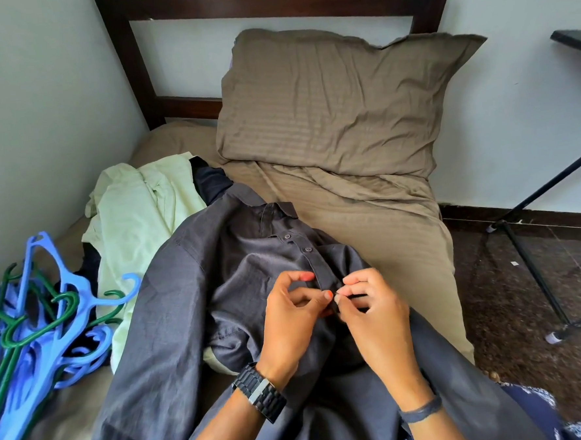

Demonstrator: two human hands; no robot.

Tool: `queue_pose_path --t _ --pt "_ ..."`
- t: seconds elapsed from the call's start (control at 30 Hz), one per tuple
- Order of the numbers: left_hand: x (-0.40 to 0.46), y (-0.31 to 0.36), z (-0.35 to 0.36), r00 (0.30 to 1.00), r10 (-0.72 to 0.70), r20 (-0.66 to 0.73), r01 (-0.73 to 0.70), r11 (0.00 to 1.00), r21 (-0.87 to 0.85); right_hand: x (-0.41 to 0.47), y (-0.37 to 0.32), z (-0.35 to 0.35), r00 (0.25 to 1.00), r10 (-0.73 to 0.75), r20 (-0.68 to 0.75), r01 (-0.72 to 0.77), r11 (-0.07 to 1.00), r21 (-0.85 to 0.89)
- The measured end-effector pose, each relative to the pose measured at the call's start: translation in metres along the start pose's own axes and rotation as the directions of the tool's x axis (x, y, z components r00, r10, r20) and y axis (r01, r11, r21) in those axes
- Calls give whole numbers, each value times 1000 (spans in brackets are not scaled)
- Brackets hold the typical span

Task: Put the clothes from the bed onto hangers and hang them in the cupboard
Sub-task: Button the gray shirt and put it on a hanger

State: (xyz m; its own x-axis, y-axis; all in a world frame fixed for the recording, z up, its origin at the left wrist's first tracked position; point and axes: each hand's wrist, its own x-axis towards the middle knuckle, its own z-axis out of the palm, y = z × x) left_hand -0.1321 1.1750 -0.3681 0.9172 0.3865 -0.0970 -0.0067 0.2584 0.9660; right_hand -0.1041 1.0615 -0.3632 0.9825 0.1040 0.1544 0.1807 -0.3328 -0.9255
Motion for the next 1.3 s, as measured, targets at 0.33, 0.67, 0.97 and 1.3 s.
queue_pose_path --t 0.33,0.67,0.97,1.3 --pt "42 15 2 985 146 94 -155 982 104 42 -7 4 998 -54 15 52 994 98" --pt "122 33 6 953 233 195 -277 929 247 119 -8 22 989 -139 48 142 988 -54" --pt "131 -8 -26 963 80 256 -202 846 494 99 43 26 874 280 398 -158 937 -312" --pt "87 -26 -27 970 142 195 -241 628 740 87 48 32 955 194 223 -167 977 -136"
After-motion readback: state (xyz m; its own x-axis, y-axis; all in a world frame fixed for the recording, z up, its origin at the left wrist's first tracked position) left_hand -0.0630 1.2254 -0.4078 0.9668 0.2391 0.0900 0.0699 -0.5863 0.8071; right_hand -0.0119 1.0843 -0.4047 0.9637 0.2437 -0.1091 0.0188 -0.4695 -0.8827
